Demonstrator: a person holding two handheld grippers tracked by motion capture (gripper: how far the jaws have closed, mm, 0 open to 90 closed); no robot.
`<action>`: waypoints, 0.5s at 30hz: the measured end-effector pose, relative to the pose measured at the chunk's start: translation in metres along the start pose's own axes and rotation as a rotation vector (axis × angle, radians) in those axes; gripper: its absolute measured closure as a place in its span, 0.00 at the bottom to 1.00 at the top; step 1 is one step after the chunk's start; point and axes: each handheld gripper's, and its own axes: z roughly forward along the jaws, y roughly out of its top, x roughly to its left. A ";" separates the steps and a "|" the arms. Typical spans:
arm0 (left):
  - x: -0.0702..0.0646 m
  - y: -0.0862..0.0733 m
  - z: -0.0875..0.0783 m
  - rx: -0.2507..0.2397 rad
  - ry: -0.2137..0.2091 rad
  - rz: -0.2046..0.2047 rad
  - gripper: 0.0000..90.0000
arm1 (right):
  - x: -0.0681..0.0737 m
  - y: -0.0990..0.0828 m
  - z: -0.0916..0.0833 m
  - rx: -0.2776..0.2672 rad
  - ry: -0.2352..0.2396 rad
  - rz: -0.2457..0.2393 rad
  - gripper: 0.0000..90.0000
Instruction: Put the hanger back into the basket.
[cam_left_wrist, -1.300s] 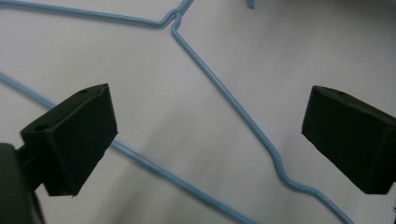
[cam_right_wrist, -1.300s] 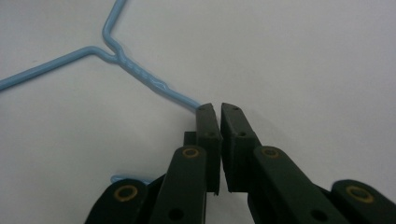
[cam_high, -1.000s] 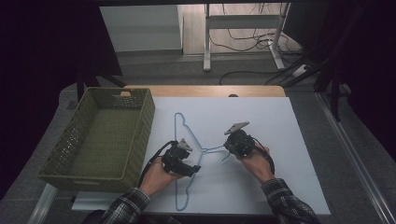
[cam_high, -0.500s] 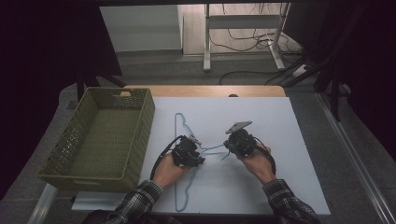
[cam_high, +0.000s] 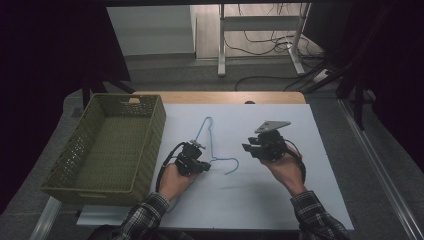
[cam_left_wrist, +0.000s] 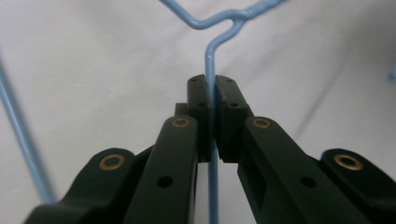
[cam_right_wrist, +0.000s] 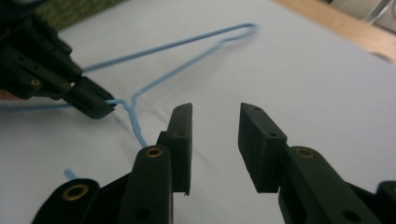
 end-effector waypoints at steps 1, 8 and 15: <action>0.001 -0.001 -0.003 -0.013 -0.013 -0.001 0.96 | 0.000 0.000 0.000 0.000 0.000 0.000 0.69; 0.002 -0.002 -0.032 -0.115 -0.072 0.027 0.97 | -0.006 -0.014 0.004 0.032 0.018 0.030 0.67; 0.001 -0.004 -0.052 -0.185 -0.125 0.043 0.97 | 0.015 -0.006 0.003 -0.015 0.101 -0.021 0.67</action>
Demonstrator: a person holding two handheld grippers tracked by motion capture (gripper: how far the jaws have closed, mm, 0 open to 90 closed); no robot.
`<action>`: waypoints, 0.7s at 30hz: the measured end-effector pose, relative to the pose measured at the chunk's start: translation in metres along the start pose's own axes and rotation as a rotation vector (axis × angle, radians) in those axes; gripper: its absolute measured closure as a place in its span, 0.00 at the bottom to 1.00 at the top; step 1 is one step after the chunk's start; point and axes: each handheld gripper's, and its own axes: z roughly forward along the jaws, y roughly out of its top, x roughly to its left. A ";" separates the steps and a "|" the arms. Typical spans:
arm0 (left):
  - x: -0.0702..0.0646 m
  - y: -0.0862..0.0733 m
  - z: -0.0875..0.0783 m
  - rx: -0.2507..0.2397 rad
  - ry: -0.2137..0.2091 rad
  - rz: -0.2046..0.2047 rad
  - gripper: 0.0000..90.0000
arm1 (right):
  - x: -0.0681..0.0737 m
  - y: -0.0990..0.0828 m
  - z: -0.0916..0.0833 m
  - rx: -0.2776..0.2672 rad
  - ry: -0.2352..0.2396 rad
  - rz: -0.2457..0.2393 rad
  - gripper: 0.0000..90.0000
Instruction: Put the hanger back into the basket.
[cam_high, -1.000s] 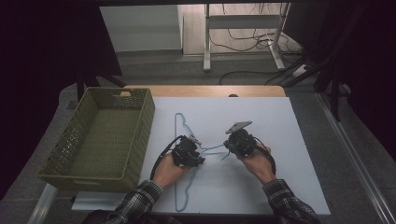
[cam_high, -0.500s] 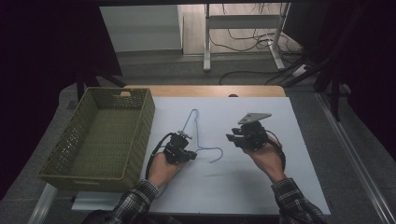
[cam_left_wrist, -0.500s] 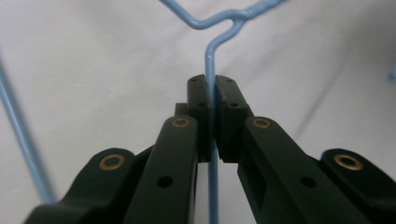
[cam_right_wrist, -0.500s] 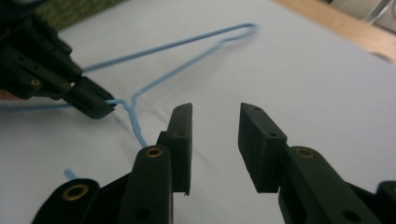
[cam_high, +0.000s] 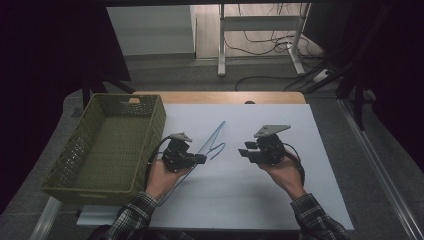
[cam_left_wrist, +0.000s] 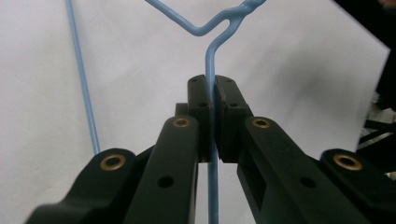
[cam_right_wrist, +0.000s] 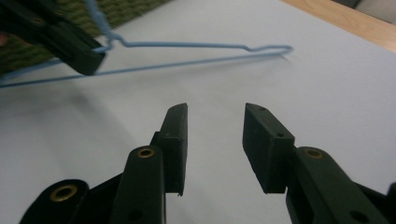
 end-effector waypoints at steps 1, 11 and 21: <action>0.000 0.000 0.000 0.000 0.000 0.000 0.97 | 0.004 0.002 0.000 -0.012 0.014 -0.007 0.67; -0.015 0.001 0.003 -0.027 -0.056 0.025 0.97 | 0.040 0.023 0.006 -0.106 0.140 -0.054 0.70; -0.021 0.001 0.007 -0.019 -0.046 0.070 0.95 | 0.046 0.023 0.017 -0.123 0.137 -0.038 0.94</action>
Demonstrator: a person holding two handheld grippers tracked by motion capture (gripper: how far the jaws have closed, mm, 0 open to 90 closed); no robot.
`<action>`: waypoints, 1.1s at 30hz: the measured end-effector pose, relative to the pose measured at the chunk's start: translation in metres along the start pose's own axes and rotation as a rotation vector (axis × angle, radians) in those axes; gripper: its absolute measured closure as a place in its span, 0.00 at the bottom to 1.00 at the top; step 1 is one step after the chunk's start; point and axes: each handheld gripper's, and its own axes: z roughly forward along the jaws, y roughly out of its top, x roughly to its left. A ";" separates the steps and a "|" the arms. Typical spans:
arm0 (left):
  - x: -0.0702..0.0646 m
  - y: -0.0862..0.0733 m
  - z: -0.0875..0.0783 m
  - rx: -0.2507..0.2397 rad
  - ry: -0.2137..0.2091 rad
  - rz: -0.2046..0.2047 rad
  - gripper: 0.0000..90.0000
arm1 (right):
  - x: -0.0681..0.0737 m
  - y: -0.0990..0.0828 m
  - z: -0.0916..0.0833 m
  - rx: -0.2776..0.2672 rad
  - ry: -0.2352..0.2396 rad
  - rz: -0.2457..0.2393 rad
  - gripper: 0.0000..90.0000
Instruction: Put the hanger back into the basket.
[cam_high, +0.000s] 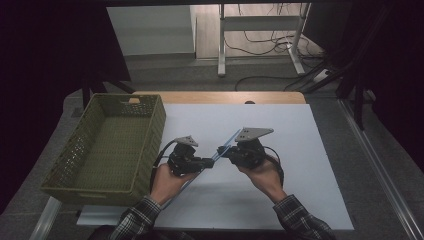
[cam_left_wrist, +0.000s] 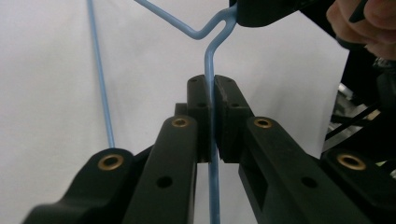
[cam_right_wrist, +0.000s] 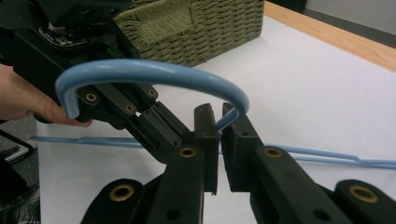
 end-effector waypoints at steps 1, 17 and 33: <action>-0.002 0.002 -0.003 0.006 0.020 0.025 0.89 | 0.001 0.001 0.000 0.005 -0.006 -0.005 0.94; -0.005 0.018 -0.004 0.245 0.004 0.105 0.85 | 0.015 0.012 0.001 0.073 -0.035 -0.054 0.94; -0.022 0.016 -0.007 0.221 0.186 0.189 0.94 | 0.021 0.015 0.002 0.084 -0.067 -0.052 0.94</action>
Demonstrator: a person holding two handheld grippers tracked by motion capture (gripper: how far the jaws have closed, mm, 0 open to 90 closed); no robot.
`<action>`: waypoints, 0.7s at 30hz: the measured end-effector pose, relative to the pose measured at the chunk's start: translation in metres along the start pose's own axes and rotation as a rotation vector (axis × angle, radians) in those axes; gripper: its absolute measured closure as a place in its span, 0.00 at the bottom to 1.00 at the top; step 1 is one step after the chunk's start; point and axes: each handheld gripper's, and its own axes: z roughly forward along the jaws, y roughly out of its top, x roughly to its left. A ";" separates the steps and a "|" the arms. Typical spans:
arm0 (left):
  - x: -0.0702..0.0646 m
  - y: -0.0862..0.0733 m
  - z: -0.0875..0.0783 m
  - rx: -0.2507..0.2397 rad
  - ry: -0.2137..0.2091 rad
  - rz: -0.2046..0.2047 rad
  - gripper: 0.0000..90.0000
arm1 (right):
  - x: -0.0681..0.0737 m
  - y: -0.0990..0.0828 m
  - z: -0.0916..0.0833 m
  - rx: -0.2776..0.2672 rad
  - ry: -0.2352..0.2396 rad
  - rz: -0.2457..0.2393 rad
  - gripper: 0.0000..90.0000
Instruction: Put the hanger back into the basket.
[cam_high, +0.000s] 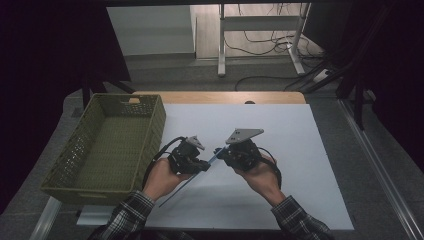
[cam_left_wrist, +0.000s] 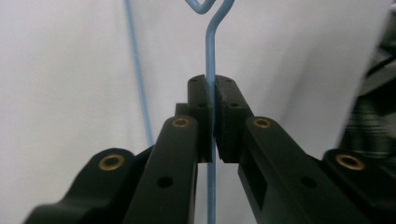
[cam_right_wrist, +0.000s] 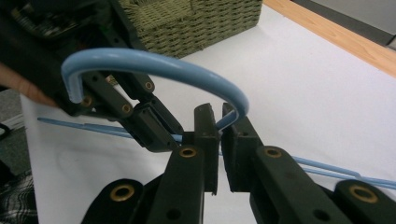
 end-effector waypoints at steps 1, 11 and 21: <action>-0.006 0.000 0.000 0.003 0.076 0.031 0.86 | 0.000 0.000 0.000 0.000 -0.012 0.004 0.94; -0.023 0.000 0.004 0.025 0.185 0.125 0.92 | -0.001 0.003 -0.001 -0.008 -0.019 0.044 0.94; -0.006 -0.001 -0.012 -0.059 0.071 0.000 0.97 | -0.004 0.005 -0.005 -0.053 -0.025 0.062 0.82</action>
